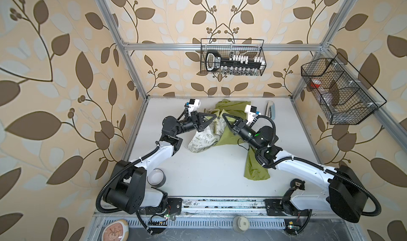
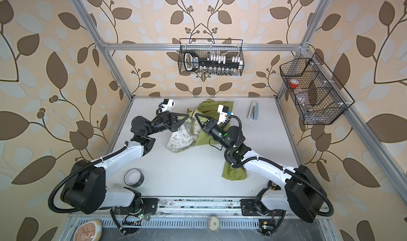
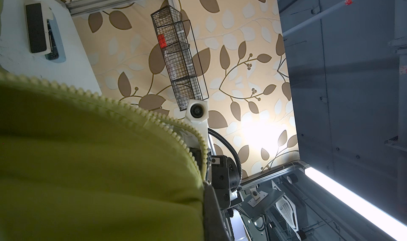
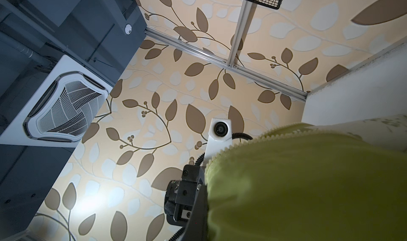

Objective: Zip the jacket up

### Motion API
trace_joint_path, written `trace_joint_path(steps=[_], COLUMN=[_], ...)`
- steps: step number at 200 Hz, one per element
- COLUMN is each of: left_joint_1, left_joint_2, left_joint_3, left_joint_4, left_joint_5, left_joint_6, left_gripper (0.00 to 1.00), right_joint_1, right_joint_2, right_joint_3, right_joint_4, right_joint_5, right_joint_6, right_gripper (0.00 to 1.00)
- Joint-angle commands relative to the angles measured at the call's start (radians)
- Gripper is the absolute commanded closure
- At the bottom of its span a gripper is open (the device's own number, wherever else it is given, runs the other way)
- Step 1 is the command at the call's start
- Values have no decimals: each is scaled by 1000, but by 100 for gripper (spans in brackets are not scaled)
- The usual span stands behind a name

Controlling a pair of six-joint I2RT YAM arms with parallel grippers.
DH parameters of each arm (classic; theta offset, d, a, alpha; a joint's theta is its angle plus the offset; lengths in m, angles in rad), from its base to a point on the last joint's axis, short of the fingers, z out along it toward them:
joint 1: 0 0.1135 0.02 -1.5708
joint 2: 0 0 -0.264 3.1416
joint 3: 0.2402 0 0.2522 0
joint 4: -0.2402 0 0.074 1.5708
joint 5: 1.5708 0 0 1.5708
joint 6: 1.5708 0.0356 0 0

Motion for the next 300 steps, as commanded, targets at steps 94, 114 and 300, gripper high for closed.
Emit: trace_joint_path(steps=[94, 114, 300], left_joint_1=[-11, -9, -10], left_joint_2=[-25, -21, 18], left_joint_3=[18, 20, 19], left_joint_4=[106, 107, 117], left_joint_5=[4, 3, 5], left_joint_6=[2, 2, -1], left_gripper=[100, 100, 100], right_joint_1=[11, 12, 30], right_joint_2=[3, 4, 11], right_joint_3=[-10, -13, -30], right_joint_4=[37, 30, 39], right_joint_5=[-8, -14, -80], right_joint_6=[29, 30, 55], right_gripper=[100, 100, 100])
